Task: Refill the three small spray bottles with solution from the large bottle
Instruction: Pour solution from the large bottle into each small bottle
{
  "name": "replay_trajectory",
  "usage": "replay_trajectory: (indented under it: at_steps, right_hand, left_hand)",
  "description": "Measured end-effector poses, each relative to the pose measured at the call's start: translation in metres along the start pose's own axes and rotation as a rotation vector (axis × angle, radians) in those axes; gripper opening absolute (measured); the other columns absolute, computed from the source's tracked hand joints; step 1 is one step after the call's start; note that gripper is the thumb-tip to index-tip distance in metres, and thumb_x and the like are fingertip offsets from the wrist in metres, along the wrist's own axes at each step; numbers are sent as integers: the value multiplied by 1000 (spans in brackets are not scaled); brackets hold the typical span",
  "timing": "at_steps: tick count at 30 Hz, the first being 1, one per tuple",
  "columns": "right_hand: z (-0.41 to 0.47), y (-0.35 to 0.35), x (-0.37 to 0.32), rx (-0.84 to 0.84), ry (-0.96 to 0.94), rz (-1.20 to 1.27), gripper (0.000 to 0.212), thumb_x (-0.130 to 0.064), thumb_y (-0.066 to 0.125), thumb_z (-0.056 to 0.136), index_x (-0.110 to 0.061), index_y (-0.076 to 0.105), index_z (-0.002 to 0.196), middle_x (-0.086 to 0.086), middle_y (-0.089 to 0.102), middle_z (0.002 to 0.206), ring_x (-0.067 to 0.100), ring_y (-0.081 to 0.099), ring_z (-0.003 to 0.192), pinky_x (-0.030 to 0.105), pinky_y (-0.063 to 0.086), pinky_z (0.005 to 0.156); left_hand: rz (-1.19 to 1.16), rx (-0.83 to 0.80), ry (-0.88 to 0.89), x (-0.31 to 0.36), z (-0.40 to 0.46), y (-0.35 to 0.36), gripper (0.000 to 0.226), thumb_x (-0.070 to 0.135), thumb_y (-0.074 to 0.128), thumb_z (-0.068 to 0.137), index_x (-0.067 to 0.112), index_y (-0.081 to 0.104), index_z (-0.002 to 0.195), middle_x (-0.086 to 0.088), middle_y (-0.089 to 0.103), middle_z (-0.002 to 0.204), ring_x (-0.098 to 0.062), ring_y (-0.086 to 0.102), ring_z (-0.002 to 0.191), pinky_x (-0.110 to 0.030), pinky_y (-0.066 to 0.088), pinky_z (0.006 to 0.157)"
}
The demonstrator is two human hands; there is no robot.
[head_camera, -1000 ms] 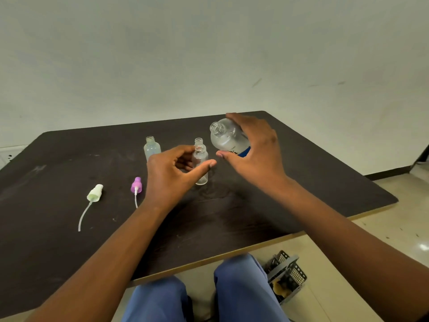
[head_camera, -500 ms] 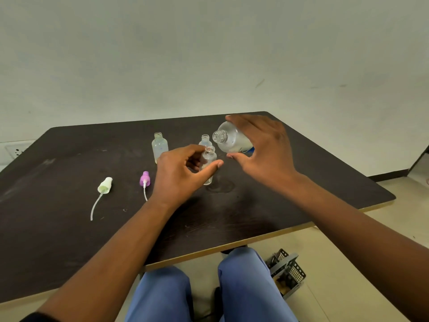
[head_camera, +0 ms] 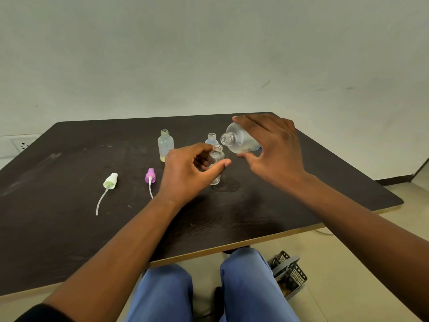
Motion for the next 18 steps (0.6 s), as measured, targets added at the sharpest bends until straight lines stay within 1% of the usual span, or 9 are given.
replay_trajectory:
  at_steps: [5,12,18]
  right_hand:
    - [1,-1,1,-2,-5,-12,74,-21,92,70,-26,67,139,-6,71,132,24,64,121,42,44,99]
    - [0,1,-1,-8,-21,-41,73,-19,90,71,-27,66,140,-7,70,133,23,63,123,40,42,101]
    - [3,0,-3,-4,-24,-46,72,-17,89,71,-26,67,139,-5,70,133,23,62,123,41,41,101]
  left_hand:
    - [-26,-16,-13,-1,0,2,42,45,90,83,11,80,106,6,75,79,-13,72,69,-23,61,66]
    - [-23,-18,-12,-2,-1,2,44,47,89,83,11,80,106,8,74,77,-9,71,67,-19,60,66]
    - [-16,-29,-13,-1,-1,2,43,49,88,83,12,80,105,9,74,78,-10,72,68,-19,61,65]
Point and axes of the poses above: each hand's wrist, its own z-axis towards the middle knuckle, its own y-axis out of the palm, x = y × z, the point moved 7 cm from there along z, towards the middle knuckle
